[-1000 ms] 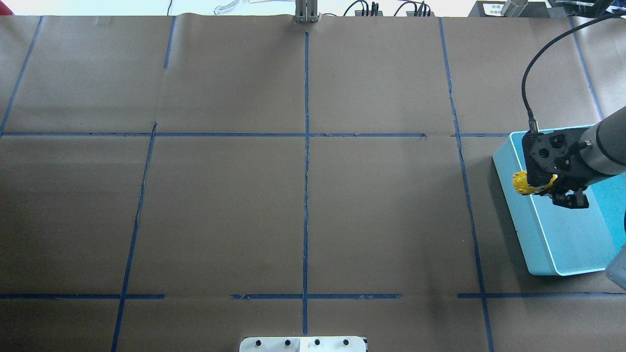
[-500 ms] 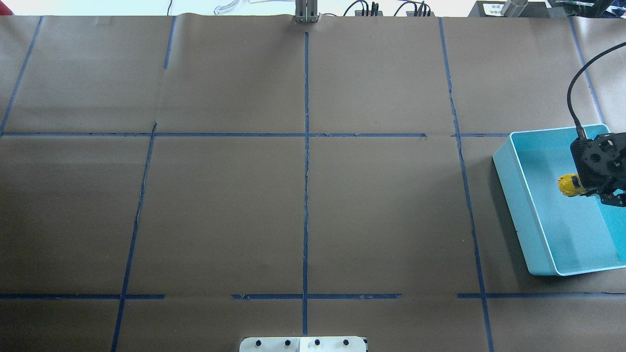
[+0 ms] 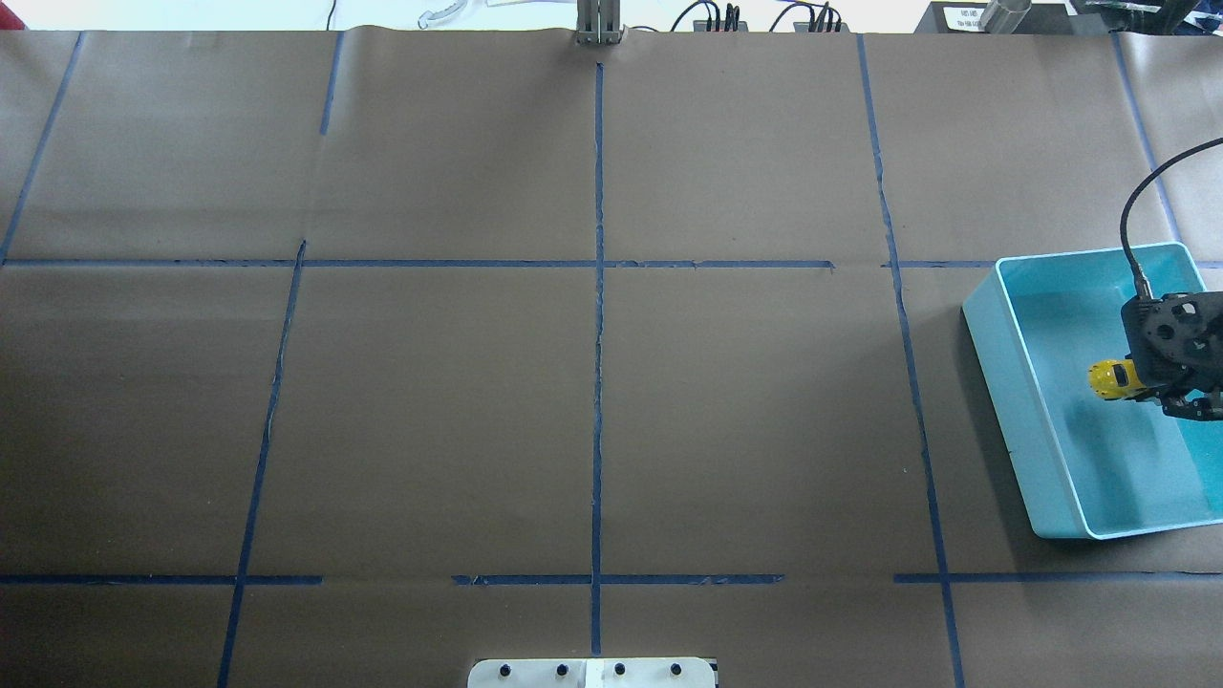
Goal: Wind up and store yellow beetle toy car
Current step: 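Lower the car into the bin and open the right gripper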
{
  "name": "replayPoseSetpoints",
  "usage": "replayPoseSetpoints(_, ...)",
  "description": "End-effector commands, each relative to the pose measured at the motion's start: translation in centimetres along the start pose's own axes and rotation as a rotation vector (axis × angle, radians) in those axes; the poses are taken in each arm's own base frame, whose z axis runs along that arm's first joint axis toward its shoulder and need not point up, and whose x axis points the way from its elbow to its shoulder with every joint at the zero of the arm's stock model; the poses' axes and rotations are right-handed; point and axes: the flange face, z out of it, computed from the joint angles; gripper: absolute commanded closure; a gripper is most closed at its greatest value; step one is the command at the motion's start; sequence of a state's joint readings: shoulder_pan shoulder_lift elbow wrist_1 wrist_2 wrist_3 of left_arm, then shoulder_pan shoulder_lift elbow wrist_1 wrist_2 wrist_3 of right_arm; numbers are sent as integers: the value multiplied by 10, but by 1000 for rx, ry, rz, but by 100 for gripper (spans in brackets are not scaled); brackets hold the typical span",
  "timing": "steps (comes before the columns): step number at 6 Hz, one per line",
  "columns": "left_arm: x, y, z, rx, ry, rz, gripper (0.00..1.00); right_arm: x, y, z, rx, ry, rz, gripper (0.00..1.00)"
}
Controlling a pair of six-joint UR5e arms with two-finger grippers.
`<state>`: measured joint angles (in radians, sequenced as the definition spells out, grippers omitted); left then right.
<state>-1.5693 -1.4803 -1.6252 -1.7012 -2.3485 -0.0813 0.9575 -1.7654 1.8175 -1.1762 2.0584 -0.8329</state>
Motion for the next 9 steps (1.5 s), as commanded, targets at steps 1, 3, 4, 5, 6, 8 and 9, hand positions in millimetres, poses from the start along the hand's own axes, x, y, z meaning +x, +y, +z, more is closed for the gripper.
replayPoseSetpoints(1,-1,0,1,-2,0,-1,0,-3,-16,18,4,-25,-13,98)
replayPoseSetpoints(3,0,0,0,-1,0,0,0,-7,-24,29,3,-42,-23,93)
replayPoseSetpoints(4,-1,0,1,-3,0,-3,0,-8,-24,32,0,-47,-25,88)
replayPoseSetpoints(5,0,0,0,-1,0,0,0,-4,-30,30,8,-40,-31,66)
replayPoseSetpoints(6,-1,0,1,-2,0,-2,0,-2,-33,31,10,-40,-31,17)
replayPoseSetpoints(8,0,0,1,-4,0,-2,0,-2,-40,18,31,-24,-39,0)
replayPoseSetpoints(9,-1,0,2,-5,-2,-3,0,-4,-49,-2,55,-6,-46,0)
